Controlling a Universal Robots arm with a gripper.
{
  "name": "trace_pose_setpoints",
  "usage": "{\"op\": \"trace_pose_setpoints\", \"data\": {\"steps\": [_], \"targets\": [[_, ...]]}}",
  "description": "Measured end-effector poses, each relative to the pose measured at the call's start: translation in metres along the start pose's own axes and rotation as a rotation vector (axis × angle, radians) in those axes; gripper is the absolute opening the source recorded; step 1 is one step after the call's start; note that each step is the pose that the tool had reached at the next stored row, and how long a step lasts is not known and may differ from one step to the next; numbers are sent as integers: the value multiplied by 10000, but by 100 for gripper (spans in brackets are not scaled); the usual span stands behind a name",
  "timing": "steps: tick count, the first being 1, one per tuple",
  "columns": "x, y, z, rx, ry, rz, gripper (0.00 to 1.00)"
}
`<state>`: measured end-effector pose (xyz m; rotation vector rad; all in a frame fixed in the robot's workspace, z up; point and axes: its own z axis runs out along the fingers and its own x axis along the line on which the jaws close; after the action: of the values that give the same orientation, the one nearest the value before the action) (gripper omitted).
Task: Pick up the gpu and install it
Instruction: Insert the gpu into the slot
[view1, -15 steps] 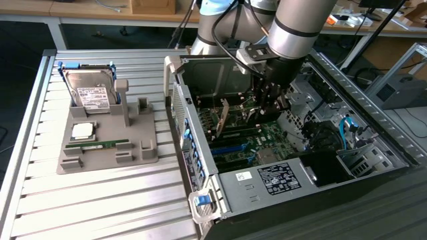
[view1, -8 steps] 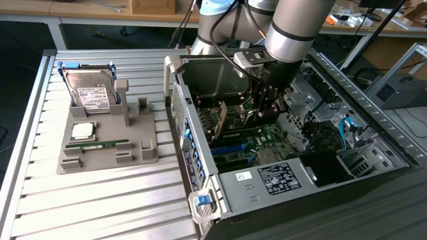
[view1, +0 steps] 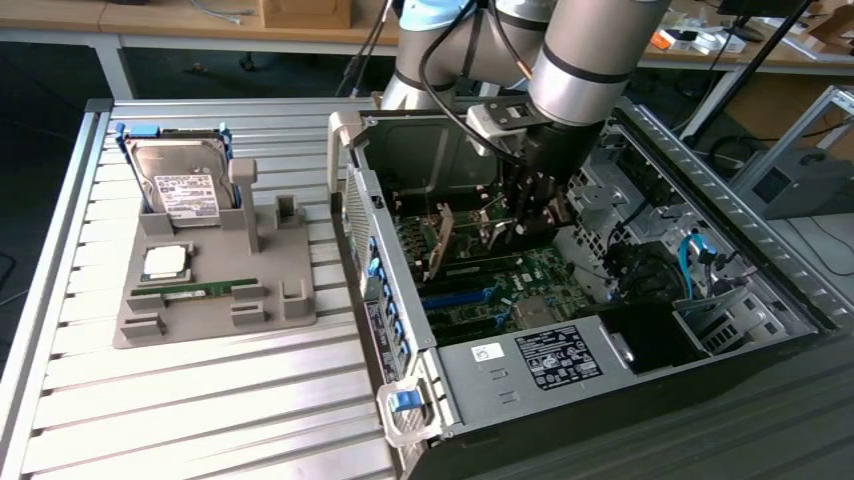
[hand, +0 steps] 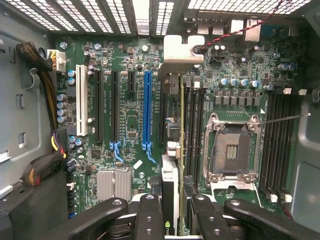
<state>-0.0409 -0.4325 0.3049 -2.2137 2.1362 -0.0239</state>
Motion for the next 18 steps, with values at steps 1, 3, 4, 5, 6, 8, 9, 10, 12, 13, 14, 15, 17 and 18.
{"op": "trace_pose_setpoints", "data": {"steps": [1, 3, 4, 5, 6, 8, 9, 10, 12, 13, 14, 15, 17, 18], "targets": [[0, 1, 1, 0, 0, 0, 27], [7, 23, 27, 0, 0, 0, 27], [7, 23, 28, 0, 0, 0, 27], [7, 24, 28, 0, 0, 0, 27], [7, 26, 29, 0, 1, 0, 27], [7, 31, 32, 0, 0, 0, 27], [7, 34, 32, 0, 0, 1, 27], [7, 41, 34, 0, 0, 1, 27], [6, 54, 36, 0, 1, 1, 27], [6, 58, 36, 0, 0, 1, 27], [6, 62, 37, 0, 0, 0, 27], [6, 66, 38, 0, 0, 0, 27], [6, 71, 40, 0, 0, -1, 27], [6, 75, 41, 0, 1, 0, 27]]}}
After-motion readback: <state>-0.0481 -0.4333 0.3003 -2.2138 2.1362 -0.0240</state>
